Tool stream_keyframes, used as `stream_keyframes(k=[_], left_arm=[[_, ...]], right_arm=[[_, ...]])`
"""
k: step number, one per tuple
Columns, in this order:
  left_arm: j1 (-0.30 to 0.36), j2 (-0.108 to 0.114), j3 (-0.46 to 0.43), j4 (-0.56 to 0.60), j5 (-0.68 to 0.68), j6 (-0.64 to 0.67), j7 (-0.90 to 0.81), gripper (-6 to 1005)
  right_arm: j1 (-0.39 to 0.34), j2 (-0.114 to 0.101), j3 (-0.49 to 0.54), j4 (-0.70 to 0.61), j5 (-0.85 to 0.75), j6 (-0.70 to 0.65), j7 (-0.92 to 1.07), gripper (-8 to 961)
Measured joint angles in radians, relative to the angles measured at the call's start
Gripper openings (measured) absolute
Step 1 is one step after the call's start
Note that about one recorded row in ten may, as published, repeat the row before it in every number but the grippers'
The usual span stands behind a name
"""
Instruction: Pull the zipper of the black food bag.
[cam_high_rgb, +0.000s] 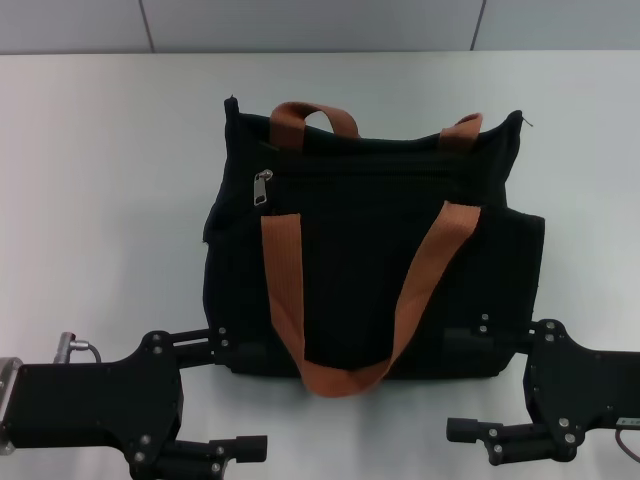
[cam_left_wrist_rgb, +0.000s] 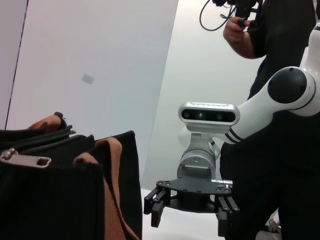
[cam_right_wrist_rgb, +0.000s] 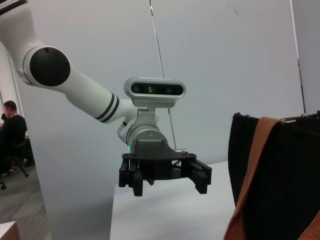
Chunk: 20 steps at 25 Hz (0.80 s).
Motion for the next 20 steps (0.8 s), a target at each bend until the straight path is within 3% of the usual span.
stream_keyframes(k=[20], left_arm=[[0.008, -0.008, 0.0, -0.006, -0.004, 0.011, 0.027, 814]], right_arm=[[-0.006, 0.0, 0.002, 0.0, 0.0, -0.002, 0.002, 825]])
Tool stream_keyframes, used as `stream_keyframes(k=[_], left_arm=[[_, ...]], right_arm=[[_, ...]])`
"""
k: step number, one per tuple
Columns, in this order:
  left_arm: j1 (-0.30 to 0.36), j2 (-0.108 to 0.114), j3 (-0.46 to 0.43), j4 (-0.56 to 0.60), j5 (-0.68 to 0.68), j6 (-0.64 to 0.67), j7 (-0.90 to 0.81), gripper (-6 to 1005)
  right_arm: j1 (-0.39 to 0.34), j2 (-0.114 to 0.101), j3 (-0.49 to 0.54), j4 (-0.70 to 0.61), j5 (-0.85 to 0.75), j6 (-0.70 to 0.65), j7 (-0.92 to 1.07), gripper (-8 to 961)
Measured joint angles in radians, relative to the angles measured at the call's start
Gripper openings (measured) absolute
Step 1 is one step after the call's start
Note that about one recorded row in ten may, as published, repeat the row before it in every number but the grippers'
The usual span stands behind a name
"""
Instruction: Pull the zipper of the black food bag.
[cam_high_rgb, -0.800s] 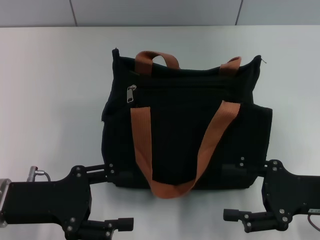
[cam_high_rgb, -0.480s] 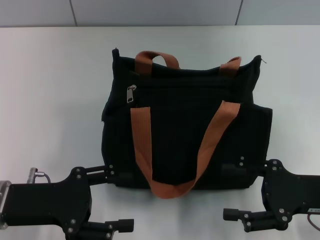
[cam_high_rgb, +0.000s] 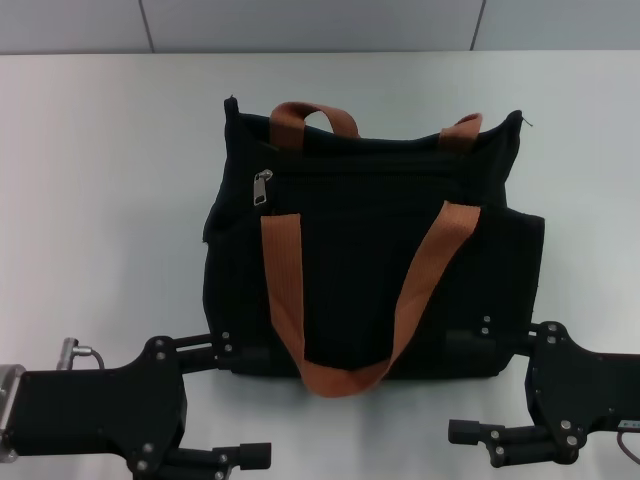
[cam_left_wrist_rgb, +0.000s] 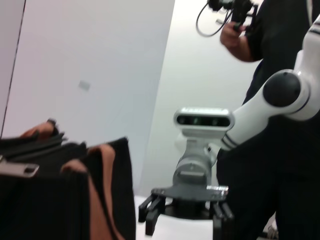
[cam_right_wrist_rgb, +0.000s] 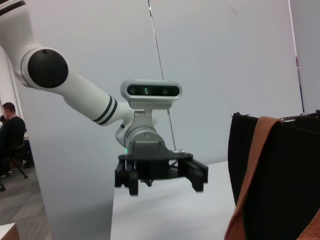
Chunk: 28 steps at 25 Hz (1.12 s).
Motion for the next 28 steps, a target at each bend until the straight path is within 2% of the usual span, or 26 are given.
stream_keyframes(k=[3, 5, 10, 11, 12, 13, 14, 15, 20, 21, 22, 23, 24, 26, 27, 28], left_arm=[[-0.001, -0.001, -0.007, 0.002, -0.005, 0.021, 0.0, 814], [-0.014, -0.008, -0.042, 0.005, -0.009, 0.058, -0.002, 814], [-0.029, -0.014, -0.068, 0.003, -0.028, 0.064, -0.007, 814], [-0.041, -0.036, -0.09, 0.0, -0.109, 0.066, -0.006, 814], [-0.041, -0.046, -0.091, 0.007, -0.156, 0.067, -0.001, 814], [-0.041, -0.046, -0.091, 0.007, -0.156, 0.067, -0.001, 814], [-0.037, -0.057, -0.095, 0.016, -0.273, 0.066, -0.002, 814], [-0.036, -0.056, -0.099, 0.015, -0.299, 0.063, -0.005, 814], [-0.034, -0.046, -0.125, 0.011, -0.36, 0.044, -0.018, 815], [-0.033, -0.034, -0.152, 0.012, -0.372, 0.024, -0.029, 815], [-0.03, 0.018, -0.192, 0.017, -0.339, -0.082, -0.038, 815], [-0.03, 0.018, -0.192, 0.017, -0.339, -0.082, -0.038, 815], [-0.028, 0.037, -0.192, 0.018, -0.311, -0.137, -0.03, 815], [-0.028, 0.037, -0.192, 0.018, -0.311, -0.137, -0.03, 814], [-0.028, 0.048, -0.192, 0.021, -0.29, -0.176, -0.027, 814], [-0.028, 0.048, -0.192, 0.021, -0.29, -0.176, -0.027, 814]], right_arm=[[0.0, 0.0, 0.0, 0.0, 0.0, 0.0, 0.005, 825], [0.0, 0.0, 0.001, 0.0, 0.0, -0.001, 0.006, 825], [-0.006, 0.0, 0.005, 0.0, 0.0, 0.0, 0.008, 825], [-0.008, 0.0, 0.006, 0.0, 0.0, 0.001, 0.008, 824], [-0.01, 0.0, 0.006, 0.0, 0.0, 0.001, 0.008, 824], [-0.011, 0.0, 0.006, 0.0, 0.0, 0.001, 0.008, 824], [-0.011, 0.0, 0.006, 0.0, 0.0, -0.001, 0.008, 824], [-0.012, 0.0, 0.006, 0.0, 0.0, -0.003, 0.009, 824], [-0.014, -0.003, 0.006, -0.001, 0.001, -0.01, 0.023, 824], [-0.015, -0.003, 0.006, -0.002, 0.001, -0.012, 0.025, 824], [-0.016, -0.003, 0.007, -0.002, 0.002, -0.015, 0.025, 824], [-0.017, -0.003, 0.007, -0.003, 0.003, -0.017, 0.026, 824], [-0.018, -0.004, 0.007, -0.003, 0.004, -0.019, 0.027, 824], [-0.018, -0.004, 0.007, -0.005, 0.005, -0.021, 0.027, 824], [-0.018, -0.005, 0.007, -0.005, 0.006, -0.022, 0.027, 824], [-0.018, -0.005, 0.007, -0.006, 0.006, -0.022, 0.031, 824]])
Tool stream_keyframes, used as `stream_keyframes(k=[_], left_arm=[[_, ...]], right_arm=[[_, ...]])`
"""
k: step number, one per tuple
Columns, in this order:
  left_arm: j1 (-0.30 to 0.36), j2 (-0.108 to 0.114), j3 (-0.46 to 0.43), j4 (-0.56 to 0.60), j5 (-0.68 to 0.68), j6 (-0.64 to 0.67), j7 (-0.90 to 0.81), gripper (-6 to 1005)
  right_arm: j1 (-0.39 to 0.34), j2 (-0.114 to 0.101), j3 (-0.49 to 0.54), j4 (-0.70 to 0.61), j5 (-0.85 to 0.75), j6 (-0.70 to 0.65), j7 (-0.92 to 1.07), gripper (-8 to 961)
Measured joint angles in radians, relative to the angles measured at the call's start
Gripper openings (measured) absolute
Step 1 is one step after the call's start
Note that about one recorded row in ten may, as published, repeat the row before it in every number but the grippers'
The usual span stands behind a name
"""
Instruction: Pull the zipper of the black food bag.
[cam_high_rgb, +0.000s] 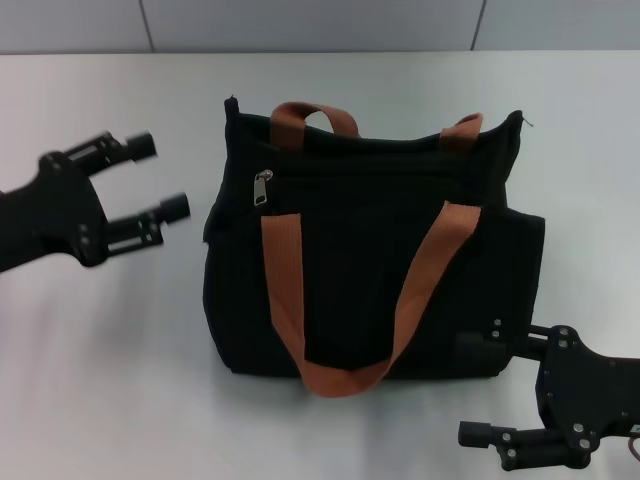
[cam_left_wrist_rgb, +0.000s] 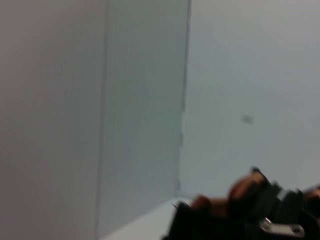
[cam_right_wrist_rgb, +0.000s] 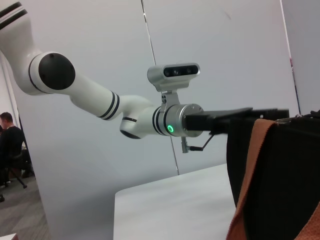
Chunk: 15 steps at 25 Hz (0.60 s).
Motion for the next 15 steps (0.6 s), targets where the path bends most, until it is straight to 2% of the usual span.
stream_keyframes(k=[1, 6, 7, 8, 10, 12, 15], left_arm=[[-0.01, 0.013, 0.007, 0.028, 0.118, -0.054, -0.021, 815], [-0.015, 0.008, 0.008, 0.045, 0.15, -0.052, -0.031, 815], [-0.034, -0.007, 0.009, 0.059, 0.199, -0.072, -0.037, 815], [-0.048, -0.013, 0.008, 0.057, 0.219, -0.084, -0.038, 814], [-0.048, -0.013, 0.008, 0.057, 0.219, -0.084, -0.038, 814], [-0.068, -0.033, 0.007, 0.061, 0.251, -0.141, -0.034, 814], [-0.073, -0.037, 0.008, 0.061, 0.254, -0.157, -0.029, 815]], right_arm=[[0.0, 0.0, 0.0, 0.0, 0.0, 0.0, 0.0, 824], [0.0, -0.002, 0.002, -0.002, 0.002, -0.001, 0.009, 823], [0.0, -0.002, 0.002, -0.002, 0.002, -0.001, 0.012, 823], [0.0, -0.002, 0.003, -0.002, 0.002, -0.001, 0.017, 823], [0.0, -0.002, 0.003, -0.002, 0.002, -0.001, 0.028, 823], [0.001, -0.002, 0.003, -0.002, 0.002, -0.003, 0.034, 823], [0.001, -0.003, 0.003, -0.002, 0.002, -0.008, 0.034, 823]])
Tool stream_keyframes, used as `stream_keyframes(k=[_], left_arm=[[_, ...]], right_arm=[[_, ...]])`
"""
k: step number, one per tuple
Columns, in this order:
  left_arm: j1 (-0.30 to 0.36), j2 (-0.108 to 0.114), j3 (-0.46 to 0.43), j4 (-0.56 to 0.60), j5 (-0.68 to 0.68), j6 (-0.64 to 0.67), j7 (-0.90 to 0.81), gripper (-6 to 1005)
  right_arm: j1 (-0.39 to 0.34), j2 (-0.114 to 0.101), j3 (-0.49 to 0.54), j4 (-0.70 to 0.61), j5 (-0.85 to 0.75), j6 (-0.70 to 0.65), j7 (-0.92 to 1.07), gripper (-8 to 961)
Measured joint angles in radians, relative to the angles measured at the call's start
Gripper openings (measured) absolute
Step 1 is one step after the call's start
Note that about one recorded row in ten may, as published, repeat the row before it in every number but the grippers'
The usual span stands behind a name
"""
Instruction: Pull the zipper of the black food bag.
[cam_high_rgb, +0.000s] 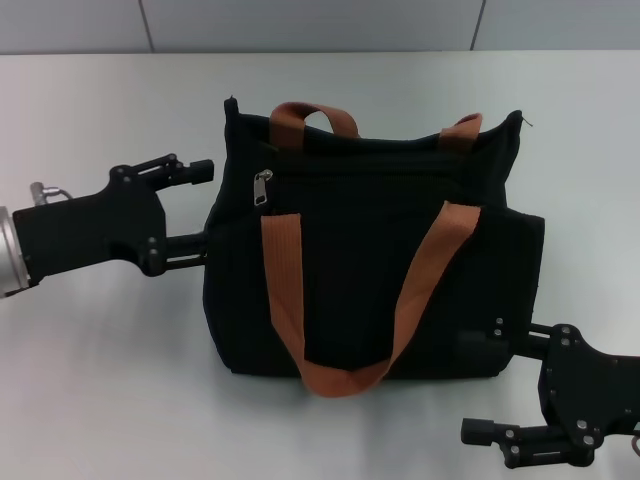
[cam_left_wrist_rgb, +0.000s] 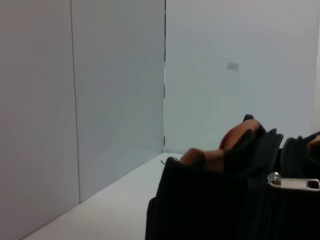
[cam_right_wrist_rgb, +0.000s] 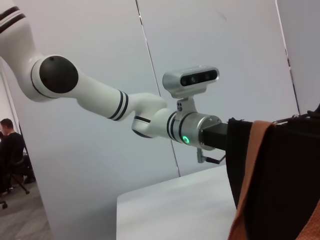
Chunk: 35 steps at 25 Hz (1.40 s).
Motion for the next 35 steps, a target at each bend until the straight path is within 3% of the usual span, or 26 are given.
stream_keyframes(k=[6, 12, 17, 21, 27, 31, 35], left_arm=[[-0.007, -0.015, -0.025, 0.012, -0.007, -0.023, 0.092, 802], [-0.002, -0.028, -0.07, 0.012, -0.019, -0.027, 0.11, 593], [-0.002, -0.039, -0.071, 0.014, -0.02, -0.017, 0.129, 349], [0.0, -0.042, -0.072, 0.014, -0.021, -0.011, 0.135, 268], [0.011, -0.042, -0.086, 0.014, -0.025, 0.024, 0.132, 146], [0.016, -0.043, -0.099, 0.015, -0.025, 0.049, 0.133, 16], [0.018, -0.05, -0.106, 0.026, -0.025, 0.05, 0.127, 19]], right_arm=[[0.0, 0.001, 0.004, 0.0, 0.002, -0.003, 0.01, 823], [0.0, 0.003, 0.015, 0.001, 0.003, -0.006, 0.015, 822], [0.0, 0.004, 0.016, 0.0, 0.003, -0.006, 0.023, 822], [0.002, 0.004, 0.027, 0.0, 0.003, -0.017, 0.023, 822], [0.007, -0.005, 0.108, 0.003, 0.076, -0.167, 0.038, 822], [0.029, -0.01, 0.137, -0.012, 0.206, -0.219, 0.214, 821], [0.114, -0.029, 0.131, -0.052, 0.295, -0.215, 0.541, 821]])
